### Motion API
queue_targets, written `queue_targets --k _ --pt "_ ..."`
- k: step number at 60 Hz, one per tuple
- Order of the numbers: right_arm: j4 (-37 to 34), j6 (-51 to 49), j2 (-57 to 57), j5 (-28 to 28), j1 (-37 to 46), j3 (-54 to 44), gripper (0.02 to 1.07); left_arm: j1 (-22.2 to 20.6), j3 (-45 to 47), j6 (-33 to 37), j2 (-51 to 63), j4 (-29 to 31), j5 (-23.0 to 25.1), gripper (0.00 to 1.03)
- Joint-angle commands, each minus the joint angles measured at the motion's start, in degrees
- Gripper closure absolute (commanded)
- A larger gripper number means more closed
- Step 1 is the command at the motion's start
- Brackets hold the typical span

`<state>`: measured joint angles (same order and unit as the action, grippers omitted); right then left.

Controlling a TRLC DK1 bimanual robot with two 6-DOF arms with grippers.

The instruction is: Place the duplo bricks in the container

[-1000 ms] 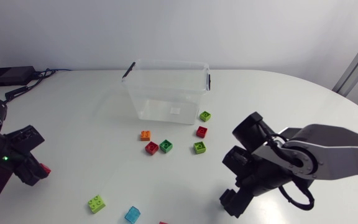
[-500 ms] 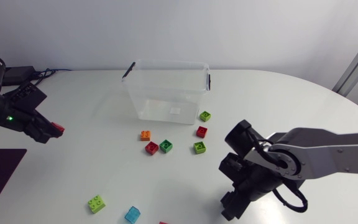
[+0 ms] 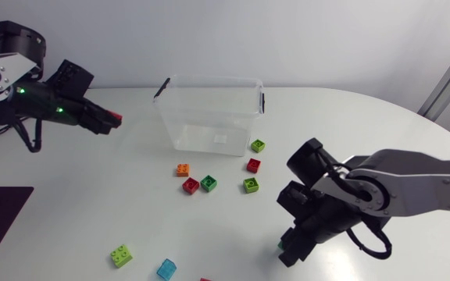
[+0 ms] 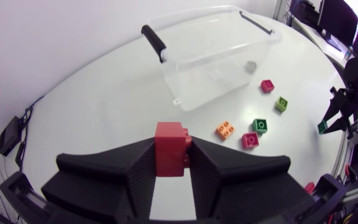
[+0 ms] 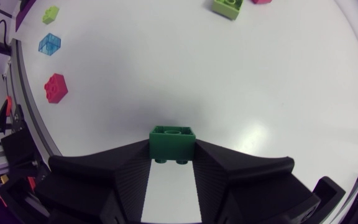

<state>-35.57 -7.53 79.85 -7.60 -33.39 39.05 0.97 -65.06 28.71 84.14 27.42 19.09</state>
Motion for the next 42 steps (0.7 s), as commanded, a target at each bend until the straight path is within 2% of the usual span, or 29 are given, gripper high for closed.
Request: queue_targets --k 1,5,14,22,28,42 --pt "-1.17 1.2 -1.63 0.12 0.87 2.44 0.84 -2.64 -2.97 -5.51 3.05 -2.99 0.68 0.78" --pt "-1.25 1.29 -2.25 0.21 1.31 3.67 0.84 -4.75 -3.85 -8.49 4.37 -6.94 0.68 0.78" --pt "-1.25 1.47 -3.21 0.92 2.98 7.1 0.84 -8.0 -9.56 -13.5 8.41 -10.19 0.33 0.78" --pt "-1.25 2.08 -3.04 1.09 4.12 10.7 0.84 -10.64 -13.69 -16.05 13.16 -12.65 -2.04 0.78" --pt "-1.17 2.78 -2.51 1.88 4.65 13.6 0.84 -13.01 -15.63 -18.43 16.76 -16.96 -4.33 0.78" --pt "-1.96 3.22 0.48 2.41 6.05 20.45 0.84 -14.42 -23.18 -19.57 25.11 -17.75 -6.52 0.72"
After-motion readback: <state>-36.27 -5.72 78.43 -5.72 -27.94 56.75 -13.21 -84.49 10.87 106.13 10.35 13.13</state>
